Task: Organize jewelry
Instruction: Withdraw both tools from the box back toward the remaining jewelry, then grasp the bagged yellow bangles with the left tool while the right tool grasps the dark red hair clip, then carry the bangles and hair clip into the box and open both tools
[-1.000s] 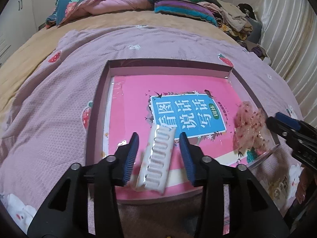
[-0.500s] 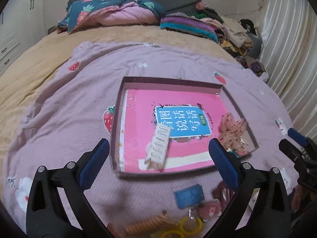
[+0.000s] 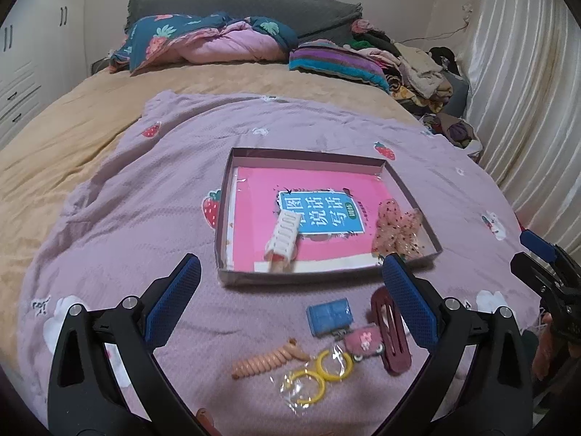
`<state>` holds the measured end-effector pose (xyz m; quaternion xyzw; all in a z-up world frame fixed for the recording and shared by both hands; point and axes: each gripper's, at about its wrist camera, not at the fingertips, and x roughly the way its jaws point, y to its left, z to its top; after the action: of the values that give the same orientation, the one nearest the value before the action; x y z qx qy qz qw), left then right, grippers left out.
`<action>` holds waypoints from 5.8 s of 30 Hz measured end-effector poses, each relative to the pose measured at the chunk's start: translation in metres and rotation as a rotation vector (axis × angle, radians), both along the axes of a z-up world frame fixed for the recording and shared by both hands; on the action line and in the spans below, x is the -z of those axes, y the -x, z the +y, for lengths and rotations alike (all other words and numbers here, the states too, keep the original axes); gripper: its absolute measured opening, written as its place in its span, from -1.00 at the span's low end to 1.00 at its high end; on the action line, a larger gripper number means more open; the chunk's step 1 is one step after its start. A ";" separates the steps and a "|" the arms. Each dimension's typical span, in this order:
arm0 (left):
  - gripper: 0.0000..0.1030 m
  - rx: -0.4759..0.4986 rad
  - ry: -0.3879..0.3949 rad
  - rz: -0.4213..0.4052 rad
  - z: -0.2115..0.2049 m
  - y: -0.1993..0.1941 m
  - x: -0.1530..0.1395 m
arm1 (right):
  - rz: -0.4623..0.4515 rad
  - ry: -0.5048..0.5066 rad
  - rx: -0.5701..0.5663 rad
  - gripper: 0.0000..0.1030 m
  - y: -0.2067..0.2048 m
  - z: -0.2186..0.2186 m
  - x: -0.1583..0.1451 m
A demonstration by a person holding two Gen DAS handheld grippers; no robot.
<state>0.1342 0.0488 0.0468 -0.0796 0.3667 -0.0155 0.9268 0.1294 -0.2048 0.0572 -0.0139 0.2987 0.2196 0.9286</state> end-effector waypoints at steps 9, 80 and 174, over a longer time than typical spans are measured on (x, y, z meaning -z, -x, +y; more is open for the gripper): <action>0.82 -0.007 -0.004 -0.016 0.004 0.026 -0.004 | 0.001 0.000 -0.026 0.82 0.027 -0.009 0.000; 0.15 0.218 -0.120 0.245 -0.043 0.023 0.122 | 0.388 0.049 -0.203 0.29 0.003 0.045 0.105; 0.12 0.137 -0.022 0.061 -0.050 -0.075 0.024 | 0.084 -0.185 -0.100 -0.75 -0.065 -0.007 -0.016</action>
<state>0.2091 -0.0017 0.0228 -0.0446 0.3996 -0.0724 0.9127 0.1940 -0.2120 0.0731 0.0663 0.3145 0.2927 0.9006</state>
